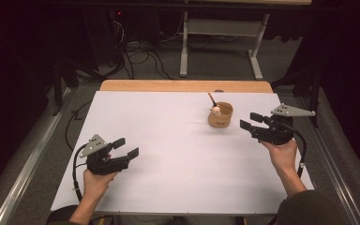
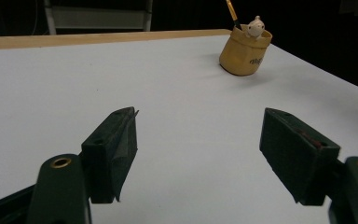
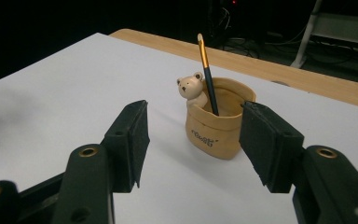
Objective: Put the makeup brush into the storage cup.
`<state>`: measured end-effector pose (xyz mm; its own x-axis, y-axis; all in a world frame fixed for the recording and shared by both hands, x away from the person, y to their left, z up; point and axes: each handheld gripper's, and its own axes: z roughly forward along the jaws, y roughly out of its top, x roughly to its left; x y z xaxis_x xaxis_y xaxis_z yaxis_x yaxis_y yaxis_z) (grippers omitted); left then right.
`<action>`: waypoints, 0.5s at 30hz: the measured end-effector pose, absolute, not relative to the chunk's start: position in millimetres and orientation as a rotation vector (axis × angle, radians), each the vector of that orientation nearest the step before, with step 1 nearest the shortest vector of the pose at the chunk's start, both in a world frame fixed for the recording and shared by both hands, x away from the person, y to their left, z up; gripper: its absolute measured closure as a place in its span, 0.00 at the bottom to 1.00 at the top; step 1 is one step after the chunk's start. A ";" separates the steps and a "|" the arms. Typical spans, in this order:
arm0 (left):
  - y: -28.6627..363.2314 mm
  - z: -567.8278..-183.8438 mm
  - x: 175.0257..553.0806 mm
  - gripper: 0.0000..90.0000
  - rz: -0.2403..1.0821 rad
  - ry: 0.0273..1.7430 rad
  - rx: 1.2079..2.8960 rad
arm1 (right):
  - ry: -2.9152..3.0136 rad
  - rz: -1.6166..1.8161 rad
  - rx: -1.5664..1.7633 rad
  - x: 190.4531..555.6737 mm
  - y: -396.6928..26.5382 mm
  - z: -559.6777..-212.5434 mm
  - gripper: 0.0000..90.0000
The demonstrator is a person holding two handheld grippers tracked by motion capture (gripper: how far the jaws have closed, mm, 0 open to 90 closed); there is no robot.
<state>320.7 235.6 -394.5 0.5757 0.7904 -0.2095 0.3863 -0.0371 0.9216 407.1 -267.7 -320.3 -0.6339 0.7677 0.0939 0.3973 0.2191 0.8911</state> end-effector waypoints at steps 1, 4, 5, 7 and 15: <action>235.5 -394.6 320.7 0.31 0.434 1.000 1.648 | 2.131 1.386 1.079 406.3 -267.7 -320.5 0.50; 235.6 -394.6 320.8 0.31 0.434 1.001 1.647 | 2.133 1.391 1.073 404.5 -267.9 -320.6 0.50; 235.6 -394.6 320.8 0.31 0.434 1.001 1.648 | 2.133 1.394 1.071 403.7 -268.0 -320.7 0.50; 235.6 -394.6 320.8 0.31 0.434 1.001 1.648 | 2.133 1.396 1.073 402.3 -267.9 -321.1 0.49; 235.5 -394.7 321.0 0.31 0.432 1.001 1.648 | 2.137 1.405 1.062 397.0 -268.9 -322.3 0.49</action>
